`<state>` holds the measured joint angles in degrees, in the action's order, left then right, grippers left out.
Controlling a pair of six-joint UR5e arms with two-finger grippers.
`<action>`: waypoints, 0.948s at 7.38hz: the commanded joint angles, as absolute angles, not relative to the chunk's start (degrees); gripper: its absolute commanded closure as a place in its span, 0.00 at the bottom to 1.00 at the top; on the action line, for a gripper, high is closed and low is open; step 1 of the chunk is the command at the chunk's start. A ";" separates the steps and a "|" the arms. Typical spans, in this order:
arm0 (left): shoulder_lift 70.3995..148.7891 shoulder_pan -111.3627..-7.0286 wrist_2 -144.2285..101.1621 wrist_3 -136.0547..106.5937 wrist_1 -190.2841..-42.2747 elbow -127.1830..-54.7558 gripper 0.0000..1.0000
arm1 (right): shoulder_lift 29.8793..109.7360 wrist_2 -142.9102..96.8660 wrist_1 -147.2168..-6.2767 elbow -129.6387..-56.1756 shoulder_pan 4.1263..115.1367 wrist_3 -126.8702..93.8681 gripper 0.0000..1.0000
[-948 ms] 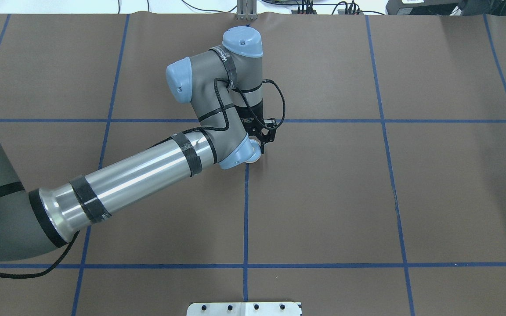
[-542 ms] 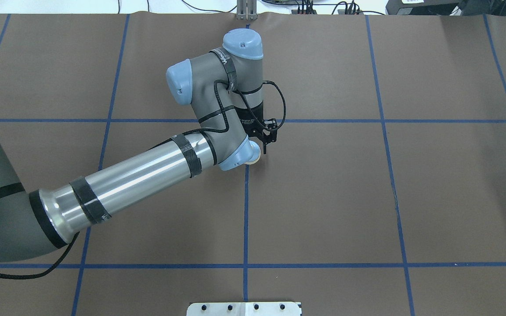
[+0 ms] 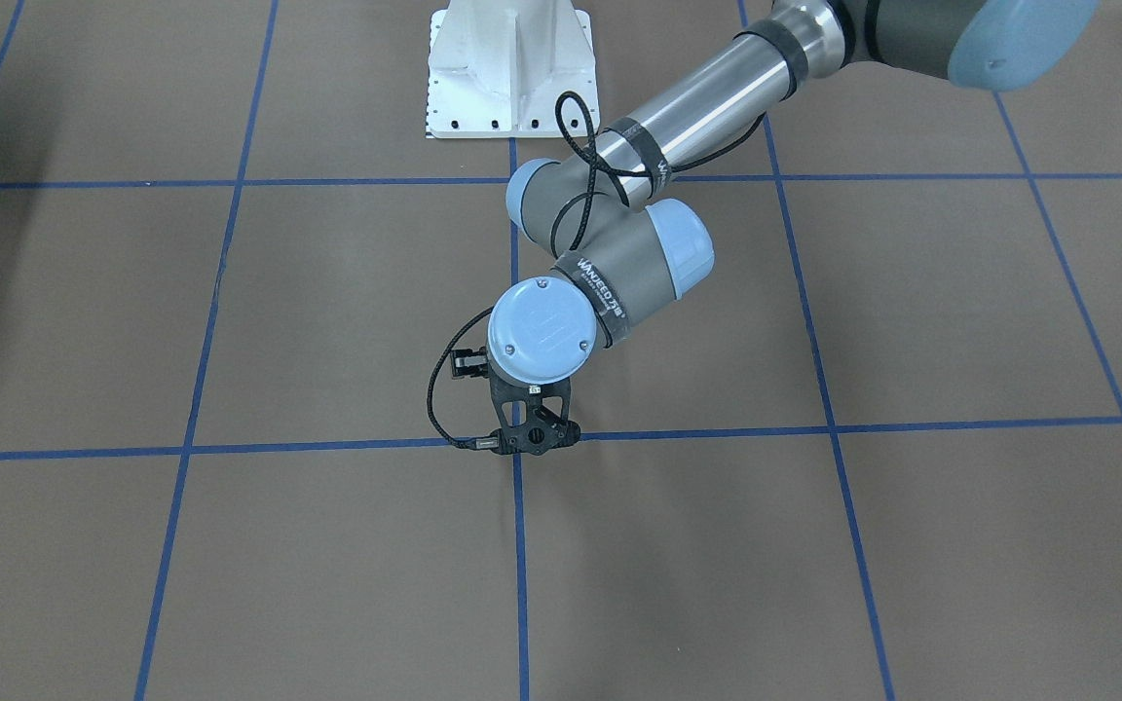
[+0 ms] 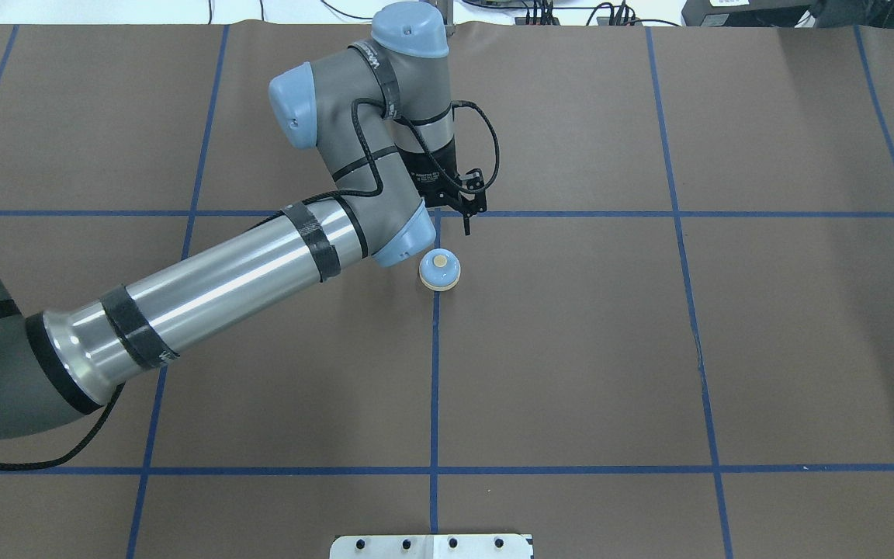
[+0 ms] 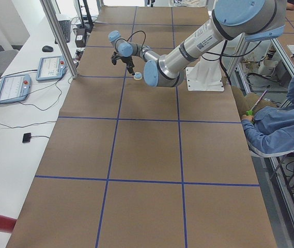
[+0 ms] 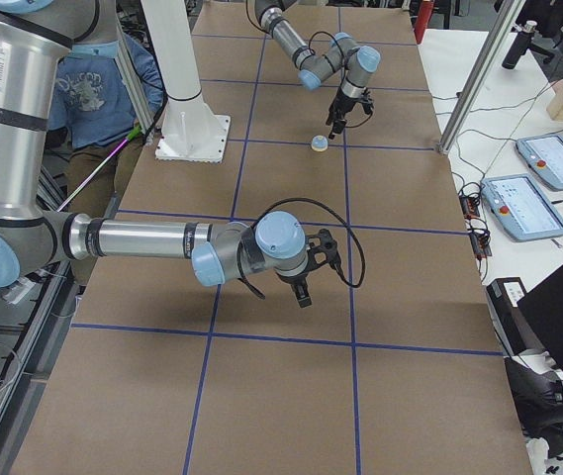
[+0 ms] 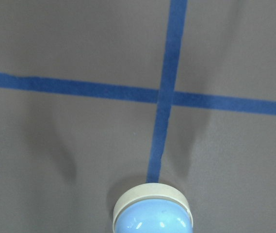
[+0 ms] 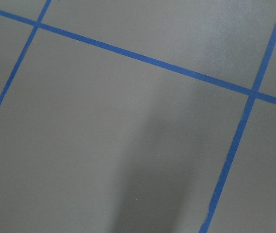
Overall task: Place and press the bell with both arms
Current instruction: 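Open the left gripper and withdraw it while the right arm moves in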
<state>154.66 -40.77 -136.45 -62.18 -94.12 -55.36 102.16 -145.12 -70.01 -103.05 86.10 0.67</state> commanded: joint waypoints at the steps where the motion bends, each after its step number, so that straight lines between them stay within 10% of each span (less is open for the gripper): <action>1: 142.45 -43.41 -138.34 -62.31 -90.20 -75.30 0.08 | 95.83 -141.71 -70.05 -103.09 82.29 -10.05 0.01; 4: 119.15 -49.72 -137.55 -61.70 -89.91 -103.64 0.08 | 86.69 -133.46 -70.05 -105.54 71.51 -29.97 0.02; 7: 101.48 -57.37 -136.58 -49.47 -93.25 -113.27 0.08 | 76.51 -115.38 -71.27 -109.60 48.76 -62.12 0.04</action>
<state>108.75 -54.26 -136.78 -56.53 -92.13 -109.91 81.51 -123.19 -70.37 -108.44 58.21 -48.53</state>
